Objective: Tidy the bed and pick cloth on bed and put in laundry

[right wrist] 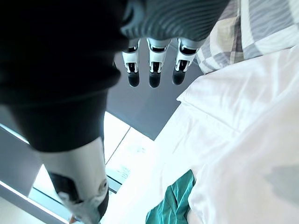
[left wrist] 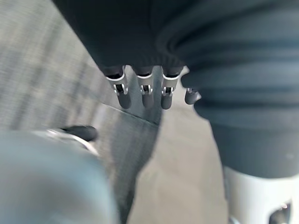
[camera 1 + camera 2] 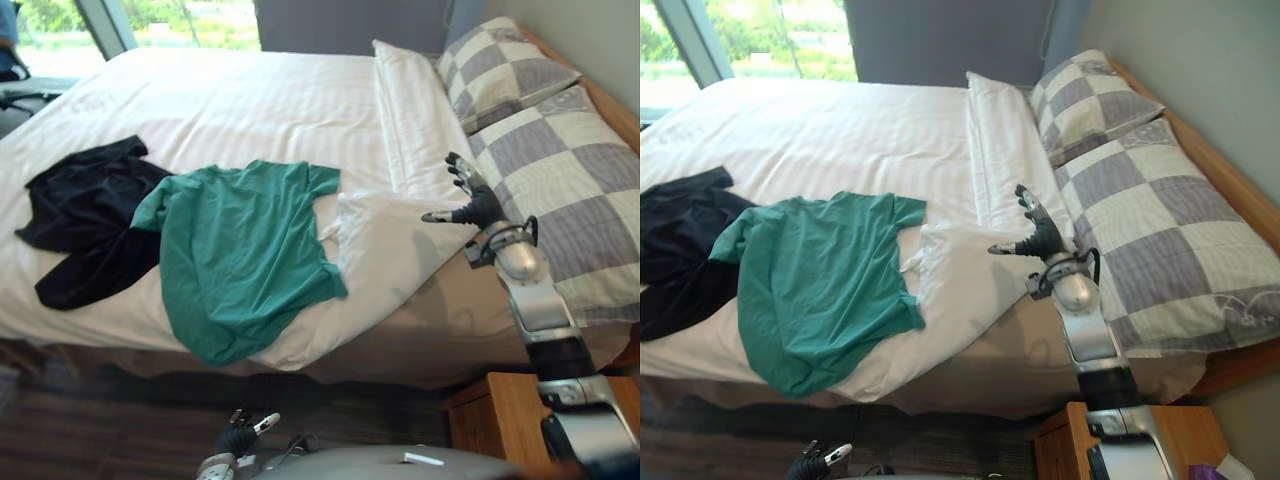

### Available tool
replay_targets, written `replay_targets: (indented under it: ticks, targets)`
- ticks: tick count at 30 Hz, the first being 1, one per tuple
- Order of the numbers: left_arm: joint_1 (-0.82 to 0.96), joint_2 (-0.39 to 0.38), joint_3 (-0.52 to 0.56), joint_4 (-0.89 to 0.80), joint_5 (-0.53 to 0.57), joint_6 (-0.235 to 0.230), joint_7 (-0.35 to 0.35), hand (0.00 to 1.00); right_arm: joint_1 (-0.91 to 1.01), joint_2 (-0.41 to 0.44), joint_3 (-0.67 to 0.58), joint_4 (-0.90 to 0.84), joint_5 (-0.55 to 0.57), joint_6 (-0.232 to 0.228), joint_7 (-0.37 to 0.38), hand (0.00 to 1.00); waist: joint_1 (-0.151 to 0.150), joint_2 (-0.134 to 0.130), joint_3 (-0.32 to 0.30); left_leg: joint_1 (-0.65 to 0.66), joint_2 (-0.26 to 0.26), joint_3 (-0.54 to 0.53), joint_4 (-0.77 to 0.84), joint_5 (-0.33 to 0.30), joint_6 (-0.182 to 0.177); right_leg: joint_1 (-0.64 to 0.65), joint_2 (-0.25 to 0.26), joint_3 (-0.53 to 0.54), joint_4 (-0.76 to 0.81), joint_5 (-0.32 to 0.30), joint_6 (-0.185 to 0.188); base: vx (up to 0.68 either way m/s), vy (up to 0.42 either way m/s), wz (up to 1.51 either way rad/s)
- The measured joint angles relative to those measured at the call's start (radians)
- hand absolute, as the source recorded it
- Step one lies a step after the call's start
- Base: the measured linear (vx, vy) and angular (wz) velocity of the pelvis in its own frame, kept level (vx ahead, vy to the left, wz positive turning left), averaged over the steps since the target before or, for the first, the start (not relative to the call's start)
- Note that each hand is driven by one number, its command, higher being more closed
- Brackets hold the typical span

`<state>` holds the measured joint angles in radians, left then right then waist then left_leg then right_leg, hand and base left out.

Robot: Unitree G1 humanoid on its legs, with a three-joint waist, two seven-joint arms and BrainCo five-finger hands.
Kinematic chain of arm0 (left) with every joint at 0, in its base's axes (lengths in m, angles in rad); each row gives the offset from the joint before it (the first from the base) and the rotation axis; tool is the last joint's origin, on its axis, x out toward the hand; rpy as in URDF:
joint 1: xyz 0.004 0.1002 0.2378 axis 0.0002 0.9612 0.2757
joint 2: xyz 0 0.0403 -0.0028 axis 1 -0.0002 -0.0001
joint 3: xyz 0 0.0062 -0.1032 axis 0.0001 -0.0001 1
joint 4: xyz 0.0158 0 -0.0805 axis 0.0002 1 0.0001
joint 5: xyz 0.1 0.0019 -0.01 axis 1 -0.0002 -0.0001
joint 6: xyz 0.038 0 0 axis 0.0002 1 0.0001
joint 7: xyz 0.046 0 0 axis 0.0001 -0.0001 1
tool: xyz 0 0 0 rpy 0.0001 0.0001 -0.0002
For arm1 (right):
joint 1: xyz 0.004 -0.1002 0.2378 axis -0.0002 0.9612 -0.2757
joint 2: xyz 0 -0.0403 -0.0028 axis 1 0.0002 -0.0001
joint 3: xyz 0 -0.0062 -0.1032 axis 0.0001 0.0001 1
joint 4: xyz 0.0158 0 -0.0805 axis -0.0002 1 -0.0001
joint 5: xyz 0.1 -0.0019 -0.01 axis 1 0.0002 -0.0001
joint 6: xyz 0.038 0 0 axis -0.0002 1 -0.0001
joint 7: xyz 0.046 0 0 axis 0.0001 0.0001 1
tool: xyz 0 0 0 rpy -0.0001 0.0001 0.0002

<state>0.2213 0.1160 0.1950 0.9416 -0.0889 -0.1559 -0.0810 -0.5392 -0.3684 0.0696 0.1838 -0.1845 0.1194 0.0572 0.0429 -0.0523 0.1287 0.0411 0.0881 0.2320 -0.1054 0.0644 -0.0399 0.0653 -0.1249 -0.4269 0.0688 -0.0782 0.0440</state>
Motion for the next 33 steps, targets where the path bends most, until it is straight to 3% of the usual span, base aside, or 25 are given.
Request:
replay_targets:
  ticks: [6,9,13,16,19,27,28,33]
  targets:
    - [-0.021,0.038,-0.027,-0.090,0.002,0.033,-0.006,0.00,-0.229,-0.006,0.022,0.099,-0.095,0.026,-0.055,0.00,0.064,-0.038,0.109,-0.116,0.020,-0.069,0.001,0.057,-0.001,-0.066,0.026,0.007,-0.014,0.031,-0.024,-0.08,-0.007,0.42]
    - [-0.043,0.055,-0.025,-0.131,0.002,0.042,-0.011,0.00,-0.322,-0.016,0.031,0.157,-0.115,0.033,-0.074,0.00,0.088,-0.041,0.164,-0.167,0.029,-0.082,0.001,0.076,-0.006,-0.109,0.037,0.011,-0.015,0.049,-0.031,-0.09,0.004,0.12]
    - [-0.077,0.071,-0.024,-0.198,0.001,0.056,-0.028,0.00,-0.407,-0.107,0.064,0.170,-0.115,0.061,-0.087,0.00,0.109,-0.032,0.247,-0.221,0.035,-0.092,0.001,0.096,0.001,-0.160,0.044,0.016,-0.015,0.064,-0.029,-0.10,0.017,0.03]
    - [-0.103,0.081,-0.036,-0.237,0.000,0.069,-0.046,0.00,-0.453,-0.151,0.076,0.188,-0.118,0.095,-0.084,0.00,0.112,-0.031,0.277,-0.268,0.038,-0.091,0.001,0.111,0.001,-0.209,0.048,0.023,-0.017,0.076,-0.028,-0.05,0.012,-0.04]
    - [-0.164,0.102,-0.037,-0.253,-0.009,0.114,-0.066,0.00,-0.483,-0.167,0.107,0.214,-0.142,0.148,-0.063,0.00,0.114,-0.036,0.286,-0.308,0.042,-0.095,0.001,0.123,-0.003,-0.248,0.054,0.026,-0.021,0.085,-0.031,0.01,-0.004,-0.02]
    - [-0.316,0.132,-0.067,-0.254,-0.011,0.173,-0.063,0.00,-0.591,-0.211,0.144,0.355,-0.152,0.179,-0.081,0.00,0.112,-0.044,0.333,-0.376,0.043,-0.096,0.007,0.146,0.008,-0.309,0.059,0.032,-0.037,0.104,-0.034,0.06,-0.005,0.02]
    - [-0.339,0.131,-0.086,-0.252,-0.024,0.175,-0.061,0.00,-0.610,-0.221,0.147,0.376,-0.153,0.180,-0.080,1.00,0.112,-0.040,0.337,-0.389,0.042,-0.097,0.007,0.146,0.008,-0.322,0.058,0.032,-0.037,0.104,-0.033,0.05,0.016,-0.03]
    - [-0.413,0.122,-0.175,-0.239,-0.072,0.174,-0.042,0.00,-0.680,-0.242,0.179,0.465,-0.189,0.189,-0.025,1.00,0.111,-0.012,0.355,-0.442,0.036,-0.098,0.007,0.153,0.010,-0.376,0.053,0.033,-0.036,0.112,-0.033,0.02,0.030,0.01]
